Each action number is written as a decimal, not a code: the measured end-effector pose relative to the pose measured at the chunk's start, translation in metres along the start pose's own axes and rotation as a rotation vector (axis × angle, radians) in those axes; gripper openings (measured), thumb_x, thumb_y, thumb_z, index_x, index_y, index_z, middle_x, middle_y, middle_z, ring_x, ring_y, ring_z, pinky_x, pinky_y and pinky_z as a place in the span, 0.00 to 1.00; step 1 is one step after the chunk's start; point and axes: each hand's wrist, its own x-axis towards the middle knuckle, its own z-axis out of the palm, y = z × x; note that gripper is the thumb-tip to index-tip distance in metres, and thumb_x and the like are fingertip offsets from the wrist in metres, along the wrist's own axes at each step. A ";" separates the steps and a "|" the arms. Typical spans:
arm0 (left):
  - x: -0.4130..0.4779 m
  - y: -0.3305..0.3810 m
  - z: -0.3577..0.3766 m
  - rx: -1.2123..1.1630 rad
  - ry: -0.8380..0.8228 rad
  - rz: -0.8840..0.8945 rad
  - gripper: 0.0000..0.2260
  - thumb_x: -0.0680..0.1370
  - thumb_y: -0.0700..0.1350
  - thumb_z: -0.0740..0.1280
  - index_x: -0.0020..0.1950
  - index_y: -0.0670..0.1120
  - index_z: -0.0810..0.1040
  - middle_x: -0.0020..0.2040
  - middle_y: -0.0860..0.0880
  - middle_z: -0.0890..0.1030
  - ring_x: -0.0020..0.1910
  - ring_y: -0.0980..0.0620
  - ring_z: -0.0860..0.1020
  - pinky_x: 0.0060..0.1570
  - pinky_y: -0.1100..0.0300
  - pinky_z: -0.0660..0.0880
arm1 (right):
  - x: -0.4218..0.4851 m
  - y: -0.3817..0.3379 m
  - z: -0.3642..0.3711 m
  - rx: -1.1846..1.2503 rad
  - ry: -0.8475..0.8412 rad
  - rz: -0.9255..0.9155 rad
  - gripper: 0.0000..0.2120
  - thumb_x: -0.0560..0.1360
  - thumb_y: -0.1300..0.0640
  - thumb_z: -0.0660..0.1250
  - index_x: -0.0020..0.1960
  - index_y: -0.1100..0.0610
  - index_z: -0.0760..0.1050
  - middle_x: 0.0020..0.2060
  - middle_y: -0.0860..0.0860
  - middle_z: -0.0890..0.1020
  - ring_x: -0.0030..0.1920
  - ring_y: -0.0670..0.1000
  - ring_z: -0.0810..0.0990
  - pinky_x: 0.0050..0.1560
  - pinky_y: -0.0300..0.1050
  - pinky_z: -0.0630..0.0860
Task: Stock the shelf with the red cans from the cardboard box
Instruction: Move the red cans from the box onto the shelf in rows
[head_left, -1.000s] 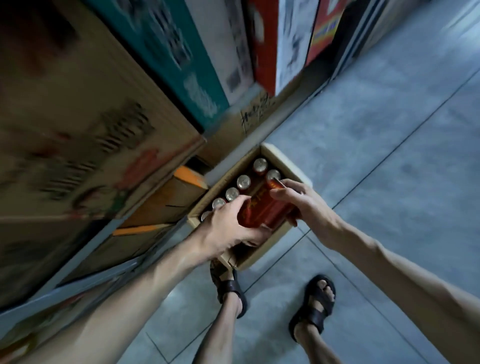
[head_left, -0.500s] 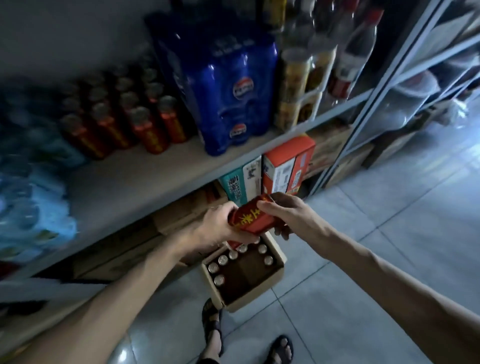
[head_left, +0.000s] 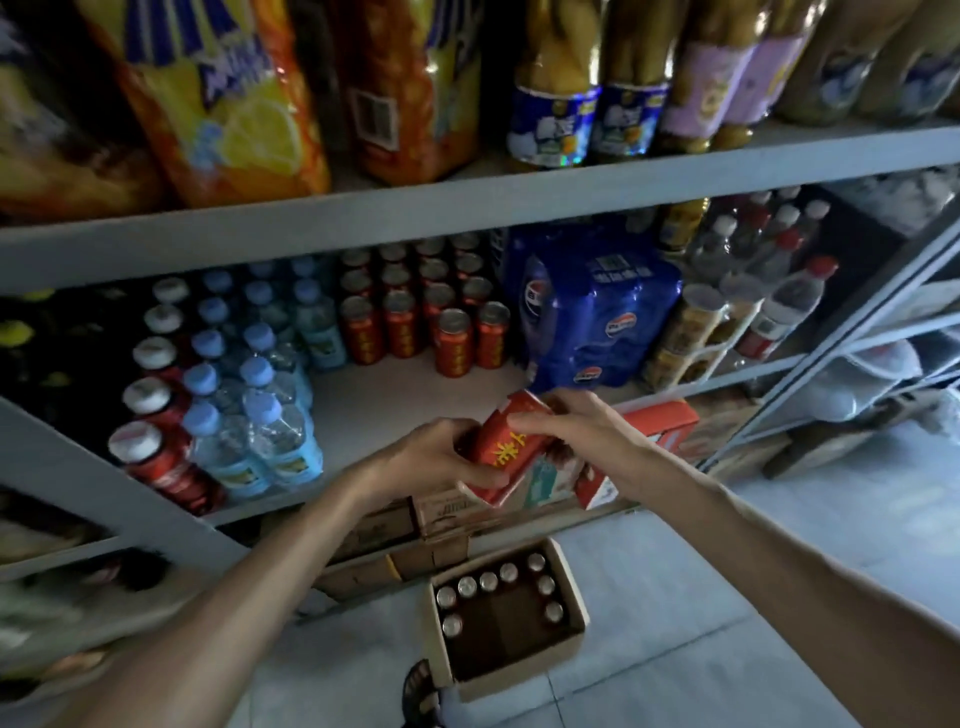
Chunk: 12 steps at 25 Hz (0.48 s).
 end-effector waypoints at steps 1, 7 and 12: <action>0.000 -0.006 -0.009 0.011 0.023 0.009 0.23 0.69 0.50 0.78 0.62 0.48 0.78 0.54 0.53 0.84 0.54 0.56 0.81 0.58 0.57 0.77 | 0.011 -0.003 0.007 -0.031 -0.020 -0.002 0.23 0.65 0.38 0.77 0.53 0.51 0.80 0.41 0.45 0.86 0.38 0.41 0.83 0.33 0.31 0.74; 0.012 -0.053 -0.033 -0.032 0.196 -0.033 0.25 0.67 0.51 0.78 0.62 0.48 0.77 0.55 0.53 0.82 0.54 0.55 0.80 0.55 0.63 0.76 | 0.063 -0.012 0.040 -0.106 -0.126 -0.019 0.11 0.73 0.41 0.72 0.52 0.43 0.78 0.46 0.46 0.85 0.41 0.42 0.84 0.36 0.35 0.78; 0.025 -0.082 -0.036 -0.086 0.347 -0.039 0.24 0.67 0.49 0.78 0.59 0.51 0.74 0.48 0.57 0.80 0.43 0.70 0.79 0.36 0.75 0.75 | 0.109 -0.015 0.053 -0.291 -0.182 -0.071 0.25 0.67 0.41 0.76 0.61 0.48 0.76 0.52 0.48 0.83 0.47 0.47 0.84 0.38 0.41 0.81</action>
